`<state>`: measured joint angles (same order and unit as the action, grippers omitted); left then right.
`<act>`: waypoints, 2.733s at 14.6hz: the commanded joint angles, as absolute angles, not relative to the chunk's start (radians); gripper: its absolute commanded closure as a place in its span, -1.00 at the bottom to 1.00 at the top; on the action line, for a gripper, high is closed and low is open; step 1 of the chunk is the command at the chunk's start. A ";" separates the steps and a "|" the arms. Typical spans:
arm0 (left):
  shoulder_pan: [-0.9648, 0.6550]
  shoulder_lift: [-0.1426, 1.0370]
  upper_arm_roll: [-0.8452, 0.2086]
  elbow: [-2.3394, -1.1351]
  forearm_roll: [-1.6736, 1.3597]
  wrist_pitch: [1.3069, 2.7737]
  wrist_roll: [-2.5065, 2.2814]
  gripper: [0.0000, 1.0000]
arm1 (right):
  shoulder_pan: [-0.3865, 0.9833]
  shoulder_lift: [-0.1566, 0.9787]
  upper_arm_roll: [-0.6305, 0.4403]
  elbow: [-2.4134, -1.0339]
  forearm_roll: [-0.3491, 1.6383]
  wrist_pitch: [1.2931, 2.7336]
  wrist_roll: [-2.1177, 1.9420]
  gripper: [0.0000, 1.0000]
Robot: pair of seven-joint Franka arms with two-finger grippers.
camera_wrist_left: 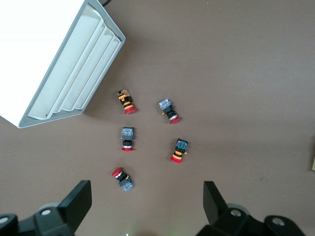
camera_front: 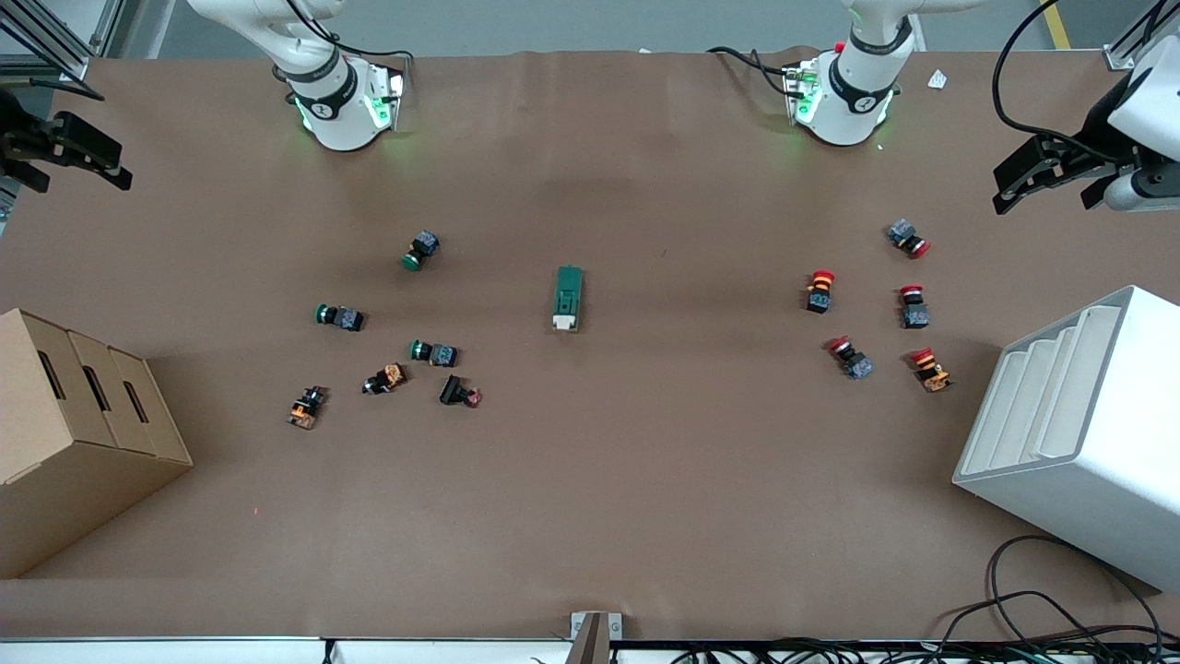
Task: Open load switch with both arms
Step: 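Move the left gripper over the green switch and lower onto it, then hold the green switch with the left gripper while the right gripper reaches the lever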
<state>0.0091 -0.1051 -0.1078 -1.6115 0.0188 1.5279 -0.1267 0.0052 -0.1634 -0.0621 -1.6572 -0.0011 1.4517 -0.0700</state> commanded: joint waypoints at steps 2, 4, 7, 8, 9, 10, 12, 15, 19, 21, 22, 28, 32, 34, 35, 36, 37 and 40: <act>0.017 -0.110 -0.109 -1.597 0.015 1.509 -0.109 -1.00 | 0.009 -0.120 -0.066 -1.592 -0.012 1.447 -0.060 -1.00; 0.011 -0.098 -0.112 -1.574 0.015 1.509 -0.112 -1.00 | 0.008 -0.109 -0.067 -1.579 -0.005 1.445 -0.061 -1.00; -0.020 -0.066 -0.142 -1.540 0.014 1.511 -0.129 -1.00 | 0.008 -0.109 -0.067 -1.580 -0.003 1.424 -0.057 -1.00; -0.031 -0.060 -0.170 -1.540 0.012 1.514 -0.133 -1.00 | 0.008 -0.109 -0.067 -1.583 -0.002 1.411 -0.057 -1.00; -0.035 -0.057 -0.205 -1.542 0.011 1.525 -0.153 -1.00 | 0.008 -0.109 -0.067 -1.588 0.002 1.410 -0.058 -1.00; -0.037 -0.043 -0.240 -1.542 0.011 1.541 -0.193 -1.00 | 0.008 -0.109 -0.067 -1.589 0.008 1.408 -0.063 -1.00; -0.037 -0.017 -0.316 -1.545 0.012 1.574 -0.303 -1.00 | 0.005 -0.110 -0.067 -1.591 0.012 1.408 -0.069 -1.00; -0.041 0.041 -0.446 -1.546 0.017 1.650 -0.518 -1.00 | 0.006 -0.110 -0.068 -1.589 0.014 1.407 -0.064 -1.00; -0.133 0.132 -0.528 -1.551 0.098 1.736 -0.776 -1.00 | -0.002 -0.075 -0.069 -1.588 0.012 1.408 -0.057 -1.00; -0.234 0.190 -0.528 -1.549 0.193 1.762 -0.924 -1.00 | -0.014 -0.032 -0.069 -1.588 0.014 1.416 -0.067 -1.00; -0.271 0.222 -0.528 -1.551 0.221 1.793 -1.001 -1.00 | -0.021 -0.006 -0.068 -1.585 0.018 1.420 -0.066 -1.00; -0.462 0.391 -0.528 -1.554 0.448 1.910 -1.351 -1.00 | -0.006 0.156 -0.068 -1.572 0.029 1.447 -0.100 -1.00; -0.564 0.498 -0.528 -1.554 0.621 1.985 -1.579 -1.00 | 0.084 0.163 -0.061 -1.594 0.051 1.465 0.234 -1.00; -0.606 0.549 -0.528 -1.568 0.720 2.017 -1.682 -1.00 | 0.153 0.191 -0.061 -1.600 0.073 1.474 0.435 -1.00; -0.626 0.569 -0.528 -1.584 0.777 2.048 -1.739 -1.00 | 0.185 0.218 -0.061 -1.600 0.115 1.489 0.563 -1.00; -0.640 0.590 -0.528 -1.609 0.845 2.077 -1.800 -1.00 | 0.208 0.235 -0.061 -1.600 0.162 1.508 0.672 -1.00; -0.652 0.609 -0.528 -1.632 0.917 2.097 -1.846 -1.00 | 0.230 0.257 -0.061 -1.598 0.194 1.523 0.771 -1.00; -0.672 0.633 -0.528 -1.736 1.113 2.146 -1.965 -0.99 | 0.345 0.343 -0.061 -1.589 0.216 1.613 1.053 -1.00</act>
<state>-0.6696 0.6378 -0.5281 -1.6643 1.0099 2.1061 -1.8995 0.2812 0.2892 -0.0529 -1.5980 0.1952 1.5683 0.8869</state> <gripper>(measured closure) 0.000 0.000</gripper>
